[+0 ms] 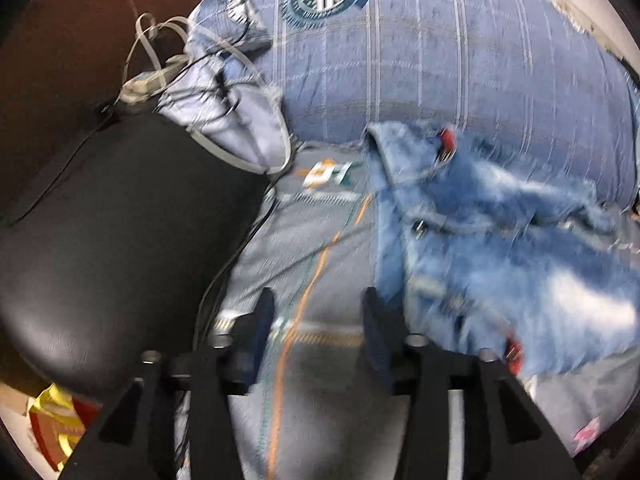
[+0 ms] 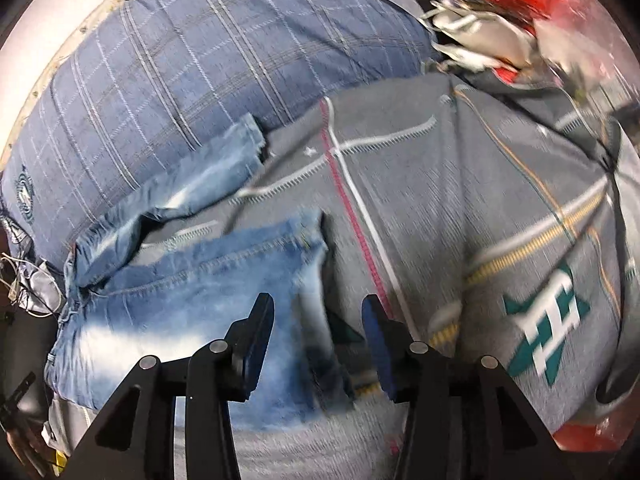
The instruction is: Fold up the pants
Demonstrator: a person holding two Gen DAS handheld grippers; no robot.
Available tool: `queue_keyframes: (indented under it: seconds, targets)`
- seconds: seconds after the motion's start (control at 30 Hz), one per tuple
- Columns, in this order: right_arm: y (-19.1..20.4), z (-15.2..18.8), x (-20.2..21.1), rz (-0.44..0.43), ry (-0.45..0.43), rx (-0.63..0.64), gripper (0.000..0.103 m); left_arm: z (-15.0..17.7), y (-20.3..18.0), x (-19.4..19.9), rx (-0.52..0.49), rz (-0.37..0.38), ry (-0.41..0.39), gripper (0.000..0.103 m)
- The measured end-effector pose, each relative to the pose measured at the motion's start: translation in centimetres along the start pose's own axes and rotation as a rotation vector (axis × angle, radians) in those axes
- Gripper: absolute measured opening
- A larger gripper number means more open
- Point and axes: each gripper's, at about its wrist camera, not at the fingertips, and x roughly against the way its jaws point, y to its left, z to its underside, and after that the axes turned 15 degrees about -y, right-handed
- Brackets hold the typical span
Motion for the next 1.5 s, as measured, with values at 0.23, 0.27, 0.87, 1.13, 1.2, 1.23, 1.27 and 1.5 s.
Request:
queue_keyframes:
  seconds: [0.23, 0.27, 0.87, 1.13, 1.2, 1.23, 1.27, 1.5]
  targets:
    - [4.1, -4.3, -5.2, -0.083, 0.02, 0.042, 0.059, -7.3, -4.8, -5.5, -0.006, 0.063, -0.042, 0.063]
    - [4.9, -5.1, -6.4, -0.089, 0.023, 0.058, 0.061, -8.3, -5.8, -6.8, -0.022, 0.069, -0.048, 0.064]
    - [9.9, -14.2, -27.2, 0.009, 0.086, 0.078, 0.073, -12.8, -9.9, -27.9, 0.069, 0.159, 0.145, 0.07]
    - [11.7, -12.3, -29.4, -0.032, 0.119, 0.124, 0.072, -12.8, -10.1, -29.7, 0.107, 0.228, 0.171, 0.077]
    - [12.2, -12.0, -29.6, -0.03, 0.12, 0.148, 0.049, -13.3, -10.9, -29.4, 0.104, 0.255, 0.172, 0.076]
    - [12.2, -11.8, -29.6, -0.029, 0.124, 0.147, 0.042, -13.7, -11.3, -29.2, 0.086, 0.253, 0.178, 0.061]
    - [12.1, -11.6, -29.6, -0.027, 0.13, 0.145, 0.027, -14.0, -11.6, -29.1, 0.065, 0.248, 0.19, 0.045]
    - [11.8, -10.8, -27.1, -0.09, 0.095, 0.133, 0.015, -15.7, -7.9, -28.3, 0.213, 0.243, 0.187, 0.0]
